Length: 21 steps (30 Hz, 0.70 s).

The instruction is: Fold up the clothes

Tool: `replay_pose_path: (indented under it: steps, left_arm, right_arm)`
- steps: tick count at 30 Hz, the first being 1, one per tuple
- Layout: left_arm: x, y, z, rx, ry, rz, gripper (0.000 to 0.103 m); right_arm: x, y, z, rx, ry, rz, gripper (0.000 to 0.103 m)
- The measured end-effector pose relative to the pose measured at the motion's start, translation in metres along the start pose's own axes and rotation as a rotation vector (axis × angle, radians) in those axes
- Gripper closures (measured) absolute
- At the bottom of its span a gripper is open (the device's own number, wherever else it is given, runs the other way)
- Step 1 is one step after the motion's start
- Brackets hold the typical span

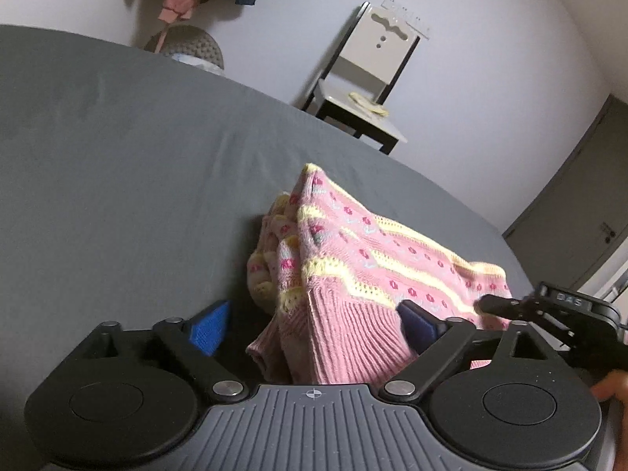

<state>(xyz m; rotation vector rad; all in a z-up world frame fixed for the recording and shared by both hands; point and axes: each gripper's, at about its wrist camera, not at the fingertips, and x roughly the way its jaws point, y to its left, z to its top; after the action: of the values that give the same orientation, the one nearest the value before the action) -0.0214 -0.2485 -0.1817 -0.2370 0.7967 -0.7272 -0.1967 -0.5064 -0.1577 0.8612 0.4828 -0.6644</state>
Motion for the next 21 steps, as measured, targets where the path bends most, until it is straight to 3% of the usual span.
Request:
replay_pose_path:
  steps: [6, 9, 12, 15, 21]
  left_arm:
    - [-0.053, 0.006, -0.007, 0.079, -0.028, 0.008, 0.007]
    - [-0.077, 0.010, -0.010, 0.124, -0.050, 0.022, 0.007]
    - [-0.084, 0.015, -0.008, 0.209, -0.043, 0.064, 0.007]
    - [-0.095, 0.019, -0.019, 0.292, -0.038, 0.069, 0.007]
    - [-0.086, 0.031, -0.042, 0.367, 0.006, 0.072, 0.007]
  right_arm:
    - [-0.048, 0.026, -0.047, -0.084, -0.106, -0.123, 0.035]
    - [-0.072, 0.036, -0.079, -0.188, -0.147, -0.172, 0.034]
    - [-0.090, 0.046, -0.116, -0.296, -0.203, -0.216, 0.022]
    - [-0.100, 0.052, -0.153, -0.357, -0.256, -0.246, 0.002]
    - [-0.095, 0.049, -0.204, -0.410, -0.252, -0.272, 0.000]
